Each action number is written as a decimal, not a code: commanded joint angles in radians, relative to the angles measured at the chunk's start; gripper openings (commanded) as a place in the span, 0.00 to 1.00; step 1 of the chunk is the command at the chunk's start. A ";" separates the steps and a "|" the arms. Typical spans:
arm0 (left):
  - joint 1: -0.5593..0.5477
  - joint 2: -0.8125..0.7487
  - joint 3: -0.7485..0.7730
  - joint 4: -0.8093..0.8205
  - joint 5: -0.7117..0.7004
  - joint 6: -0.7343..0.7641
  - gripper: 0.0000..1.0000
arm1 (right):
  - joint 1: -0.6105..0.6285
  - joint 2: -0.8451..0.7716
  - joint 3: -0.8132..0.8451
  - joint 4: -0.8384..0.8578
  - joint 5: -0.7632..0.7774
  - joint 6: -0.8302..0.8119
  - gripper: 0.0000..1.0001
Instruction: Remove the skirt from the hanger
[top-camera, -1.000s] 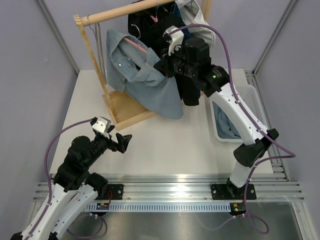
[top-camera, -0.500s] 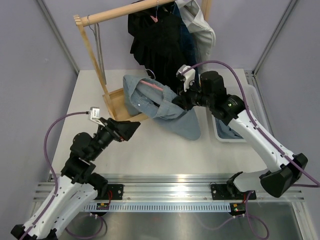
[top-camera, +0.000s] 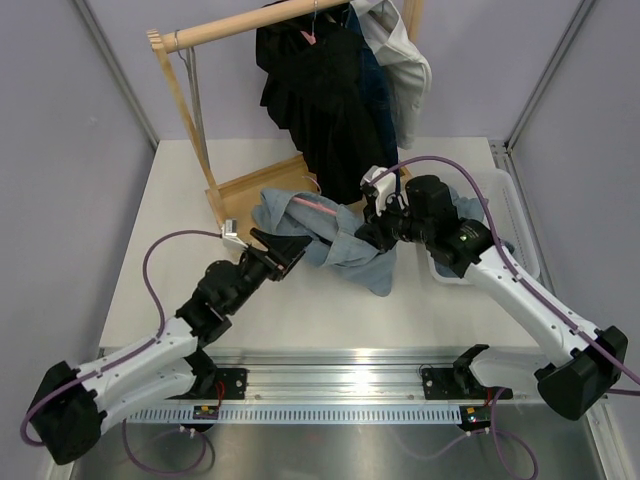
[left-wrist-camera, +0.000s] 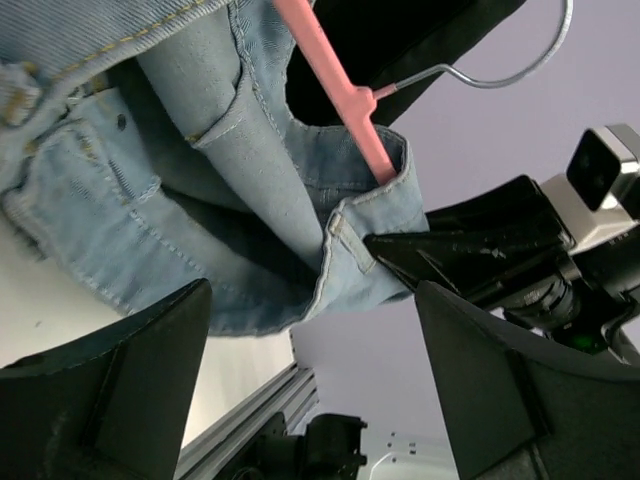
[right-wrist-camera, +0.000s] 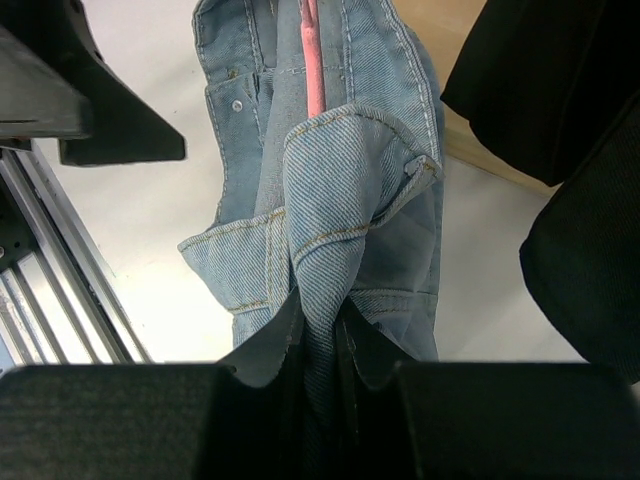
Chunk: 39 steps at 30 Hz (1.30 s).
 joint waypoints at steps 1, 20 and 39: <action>-0.038 0.129 0.062 0.255 -0.154 -0.074 0.81 | -0.004 -0.067 0.001 0.104 -0.025 0.000 0.00; -0.042 0.441 0.206 0.447 -0.254 -0.215 0.65 | 0.027 -0.155 -0.089 0.080 0.026 -0.066 0.00; -0.028 0.547 0.263 0.447 -0.249 -0.244 0.48 | 0.050 -0.173 -0.094 0.074 0.048 -0.083 0.00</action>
